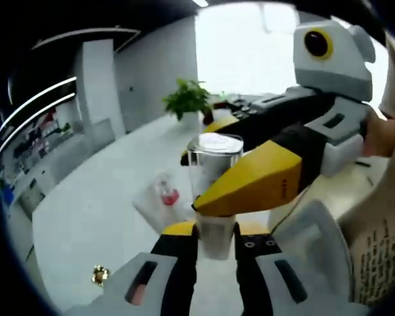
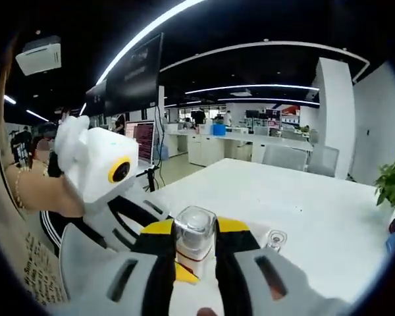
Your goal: Arrange the skincare products in the storage area until every visible bottle or jar stands upright without overlapping.
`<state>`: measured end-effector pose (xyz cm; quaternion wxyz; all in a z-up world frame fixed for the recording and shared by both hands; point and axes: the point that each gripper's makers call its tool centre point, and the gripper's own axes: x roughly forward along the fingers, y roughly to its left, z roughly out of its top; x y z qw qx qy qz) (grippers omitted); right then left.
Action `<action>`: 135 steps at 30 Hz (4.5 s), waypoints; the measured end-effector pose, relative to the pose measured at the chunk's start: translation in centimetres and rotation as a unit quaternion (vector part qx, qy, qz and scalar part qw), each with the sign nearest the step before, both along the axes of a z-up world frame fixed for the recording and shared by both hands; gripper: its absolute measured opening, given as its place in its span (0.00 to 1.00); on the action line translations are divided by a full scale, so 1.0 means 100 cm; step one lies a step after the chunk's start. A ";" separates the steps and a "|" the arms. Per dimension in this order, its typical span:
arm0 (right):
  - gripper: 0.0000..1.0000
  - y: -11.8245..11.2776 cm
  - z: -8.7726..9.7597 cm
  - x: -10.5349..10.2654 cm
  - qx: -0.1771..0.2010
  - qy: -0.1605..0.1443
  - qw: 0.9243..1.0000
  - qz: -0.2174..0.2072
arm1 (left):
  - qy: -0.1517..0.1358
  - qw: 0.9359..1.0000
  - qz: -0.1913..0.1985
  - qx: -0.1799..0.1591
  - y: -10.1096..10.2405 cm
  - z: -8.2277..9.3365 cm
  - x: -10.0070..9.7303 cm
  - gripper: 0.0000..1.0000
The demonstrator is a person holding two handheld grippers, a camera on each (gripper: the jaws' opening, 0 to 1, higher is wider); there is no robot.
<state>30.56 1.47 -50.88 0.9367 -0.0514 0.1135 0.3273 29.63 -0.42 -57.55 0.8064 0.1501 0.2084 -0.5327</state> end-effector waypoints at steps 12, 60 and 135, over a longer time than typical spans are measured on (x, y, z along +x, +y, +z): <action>0.21 -0.005 -0.033 0.012 -0.022 0.014 1.000 -0.018 | 0.005 1.000 -0.016 0.009 -0.005 -0.033 0.012 0.17; 0.22 -0.014 -0.167 0.032 -0.120 0.120 0.985 -0.033 | 0.060 0.995 -0.049 0.060 -0.018 -0.166 0.030 0.17; 0.61 -0.076 -0.181 0.005 -0.058 0.177 0.978 -0.097 | 0.043 0.996 -0.054 0.060 -0.038 -0.176 0.086 0.18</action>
